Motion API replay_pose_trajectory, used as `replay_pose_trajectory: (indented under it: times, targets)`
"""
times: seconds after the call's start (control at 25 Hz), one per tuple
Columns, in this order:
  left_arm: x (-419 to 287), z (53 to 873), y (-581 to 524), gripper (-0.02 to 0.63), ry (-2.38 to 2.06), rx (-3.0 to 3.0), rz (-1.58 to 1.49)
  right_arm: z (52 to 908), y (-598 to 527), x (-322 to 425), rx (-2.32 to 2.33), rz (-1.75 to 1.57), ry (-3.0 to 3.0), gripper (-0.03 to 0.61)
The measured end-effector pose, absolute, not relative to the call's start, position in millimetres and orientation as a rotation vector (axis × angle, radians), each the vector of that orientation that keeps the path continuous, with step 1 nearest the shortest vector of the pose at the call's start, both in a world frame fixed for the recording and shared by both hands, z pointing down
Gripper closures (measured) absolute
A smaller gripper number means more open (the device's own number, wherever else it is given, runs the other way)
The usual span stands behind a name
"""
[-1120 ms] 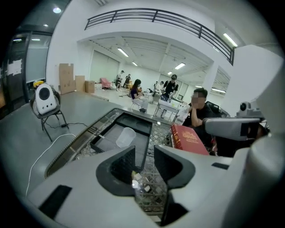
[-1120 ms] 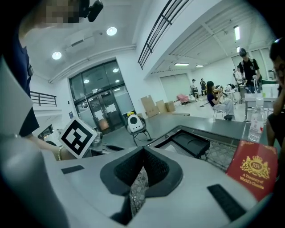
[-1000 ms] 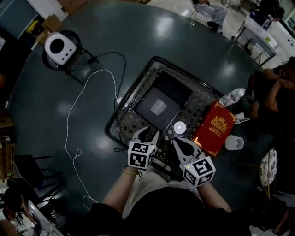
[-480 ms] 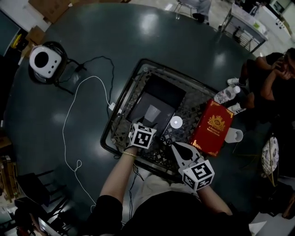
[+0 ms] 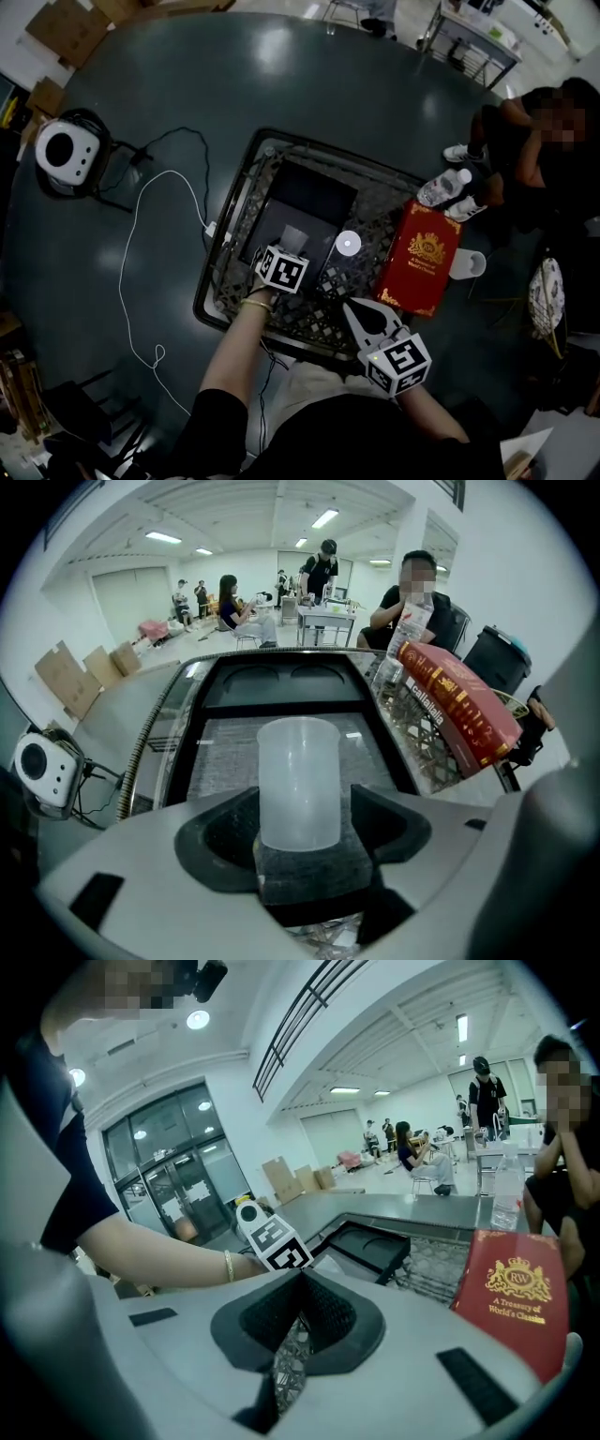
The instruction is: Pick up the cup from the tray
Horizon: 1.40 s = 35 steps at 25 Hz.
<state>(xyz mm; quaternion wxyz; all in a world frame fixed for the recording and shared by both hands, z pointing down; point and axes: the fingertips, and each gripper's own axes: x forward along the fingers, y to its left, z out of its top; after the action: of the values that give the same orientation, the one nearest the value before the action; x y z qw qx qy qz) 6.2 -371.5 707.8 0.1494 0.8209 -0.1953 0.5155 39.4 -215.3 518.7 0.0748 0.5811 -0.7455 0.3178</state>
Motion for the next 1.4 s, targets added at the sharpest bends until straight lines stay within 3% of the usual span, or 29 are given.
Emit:
replay_pose_trajectory:
  times: [0.6, 1.4]
  targets:
    - [10, 695, -374, 0.339, -0.628, 2.388, 1.457, 516, -205, 52, 1.797, 0.94, -2.217, 0.566]
    - [-10, 567, -284, 0.341, -0.814, 2.416, 0.851, 489, -186, 25, 1.629, 0.785, -2.387, 0.566]
